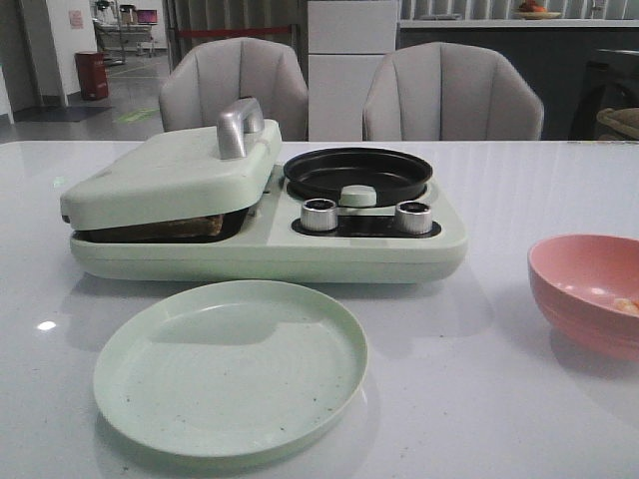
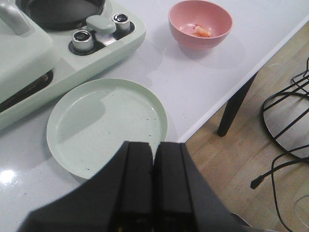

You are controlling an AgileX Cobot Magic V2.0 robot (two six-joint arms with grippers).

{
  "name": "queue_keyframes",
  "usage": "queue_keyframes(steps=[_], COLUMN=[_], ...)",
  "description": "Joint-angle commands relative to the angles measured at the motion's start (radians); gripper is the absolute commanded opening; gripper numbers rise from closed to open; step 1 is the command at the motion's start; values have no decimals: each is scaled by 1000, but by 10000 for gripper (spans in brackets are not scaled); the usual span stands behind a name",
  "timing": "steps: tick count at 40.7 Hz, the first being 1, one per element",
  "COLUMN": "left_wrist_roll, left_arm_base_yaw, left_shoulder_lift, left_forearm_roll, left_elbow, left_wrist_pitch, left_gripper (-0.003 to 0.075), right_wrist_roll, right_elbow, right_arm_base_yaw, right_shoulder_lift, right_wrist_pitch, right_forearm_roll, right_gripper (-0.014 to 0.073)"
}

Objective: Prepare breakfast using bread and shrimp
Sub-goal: 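Reach the right gripper to the pink bowl and grasp its rim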

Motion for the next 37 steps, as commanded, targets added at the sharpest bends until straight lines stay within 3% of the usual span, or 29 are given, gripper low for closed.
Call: queue_keyframes(steps=[1, 7, 18, 28, 37], left_wrist_roll=[-9, -9, -9, -9, -9], left_arm_base_yaw=[-7, -7, -7, -7, -7], left_shoulder_lift=[0, 0, 0, 0, 0], left_forearm_roll=[-1, -1, -1, -1, -1], left_elbow=[-29, -29, -29, -29, -29], left_wrist_pitch=[-81, -81, -81, -81, -81], left_gripper=[101, 101, 101, 101, 101], right_wrist_roll=[-2, -2, 0, 10, 9], right_elbow=[-27, -32, -148, -380, -534], right_arm_base_yaw=[0, 0, -12, -227, -425], right_shoulder_lift=[36, 190, 648, 1003, 1184], right_wrist_pitch=[-82, -77, -61, 21, 56], right_forearm_roll=[18, 1, -121, -114, -107], right_gripper=[496, 495, 495, 495, 495])
